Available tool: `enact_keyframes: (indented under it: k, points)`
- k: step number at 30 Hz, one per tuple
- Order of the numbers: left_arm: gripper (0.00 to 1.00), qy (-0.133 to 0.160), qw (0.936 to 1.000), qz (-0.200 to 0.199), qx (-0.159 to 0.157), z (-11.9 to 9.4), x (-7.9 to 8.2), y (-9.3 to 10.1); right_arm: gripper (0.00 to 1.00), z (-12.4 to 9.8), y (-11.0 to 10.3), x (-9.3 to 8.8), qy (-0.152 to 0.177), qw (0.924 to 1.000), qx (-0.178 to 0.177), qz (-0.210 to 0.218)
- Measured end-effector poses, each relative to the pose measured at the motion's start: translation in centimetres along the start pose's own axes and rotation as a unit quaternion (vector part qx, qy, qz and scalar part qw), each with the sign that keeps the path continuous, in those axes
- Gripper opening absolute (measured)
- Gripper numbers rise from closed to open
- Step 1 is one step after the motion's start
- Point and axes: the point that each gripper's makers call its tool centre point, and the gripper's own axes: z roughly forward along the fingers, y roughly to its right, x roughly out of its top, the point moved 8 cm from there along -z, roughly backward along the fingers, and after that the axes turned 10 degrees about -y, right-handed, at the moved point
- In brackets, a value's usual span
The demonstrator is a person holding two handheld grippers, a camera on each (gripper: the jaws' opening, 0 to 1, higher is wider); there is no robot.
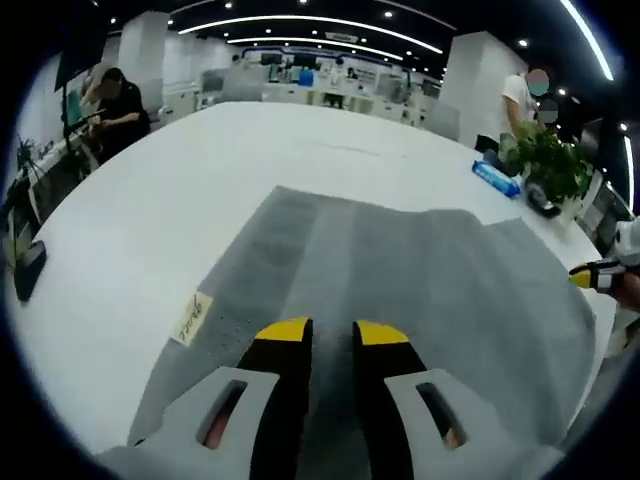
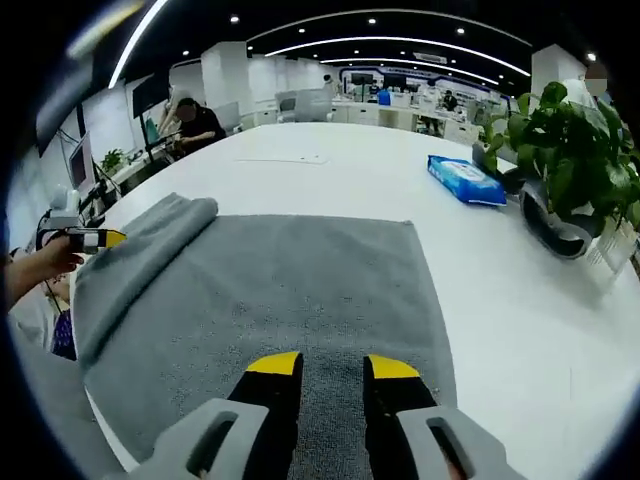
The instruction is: Open the folded towel by lifting each exposed corner and separating the folded layers until the towel lies flat within the target outline without major curled edges
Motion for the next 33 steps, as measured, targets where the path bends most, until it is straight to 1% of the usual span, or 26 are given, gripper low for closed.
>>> enact_keyframes:
  k: [1, 2, 3, 5, 6, 7, 9, 12, 14, 15, 17, 27, 30, 33]
  points:
    - [0.14, -0.004, 1.0000, 0.003, 0.003, 0.1, -0.1, -0.1, 0.22, 0.3, -0.1, -0.2, -0.008, 1.0000, 0.001, 0.000]
    - [0.14, 0.009, 0.9999, 0.010, 0.005, -0.1, 0.1, -0.1, 0.22, 0.5, -0.1, -0.3, -0.012, 0.9999, 0.000, 0.000]
    - [0.14, 0.004, 1.0000, 0.006, 0.004, -0.2, 0.1, -0.1, 0.22, 0.7, -0.1, -0.4, -0.016, 0.9999, 0.000, 0.001]
    - [0.14, 0.003, 1.0000, 0.000, 0.004, -0.2, 0.1, -0.2, 0.21, 0.9, -0.1, -0.6, -0.023, 0.9997, -0.004, 0.002]
    - [0.13, 0.003, 1.0000, 0.001, 0.004, -0.3, 0.2, -0.2, 0.20, 0.8, -0.1, -0.5, -0.020, 0.9998, -0.009, -0.002]
    - [0.13, 0.003, 1.0000, 0.002, 0.006, -0.3, 0.1, -0.1, 0.18, 0.8, 0.0, -0.4, -0.025, 0.9996, -0.014, -0.008]
    - [0.12, 0.004, 0.9998, 0.017, 0.014, -0.3, 0.1, -0.1, 0.17, 0.8, 0.1, -0.4, -0.029, 0.9994, -0.016, -0.015]
    - [0.09, 0.009, 0.9988, 0.039, 0.026, -0.2, 0.0, -0.2, 0.15, 0.8, 0.2, -0.4, -0.031, 0.9992, -0.018, -0.014]
    - [0.09, 0.011, 0.9990, 0.034, 0.025, -0.3, 0.0, -0.3, 0.13, 0.9, 0.5, -0.3, -0.033, 0.9993, -0.020, -0.001]
    - [0.08, 0.013, 0.9994, 0.022, 0.023, -0.2, 0.0, -0.4, 0.11, 0.8, 0.5, -0.4, -0.034, 0.9992, -0.023, 0.001]
    - [0.08, 0.016, 0.9995, 0.014, 0.024, -0.2, 0.0, -0.7, 0.09, 0.8, 0.6, -0.4, -0.034, 0.9990, -0.027, 0.002]
    - [0.07, 0.009, 0.9993, 0.005, 0.037, -0.5, 0.1, -1.7, 0.06, 0.5, 1.1, -0.8, -0.040, 0.9985, -0.038, -0.003]
    - [0.07, 0.011, 0.9991, 0.002, 0.041, -0.6, 0.0, -2.1, 0.05, 0.4, 1.3, -1.0, -0.042, 0.9982, -0.042, -0.007]
    - [0.07, 0.015, 0.9987, -0.009, 0.047, -0.9, -0.2, -2.7, 0.04, 0.1, 1.9, -1.4, -0.044, 0.9978, -0.050, -0.002]
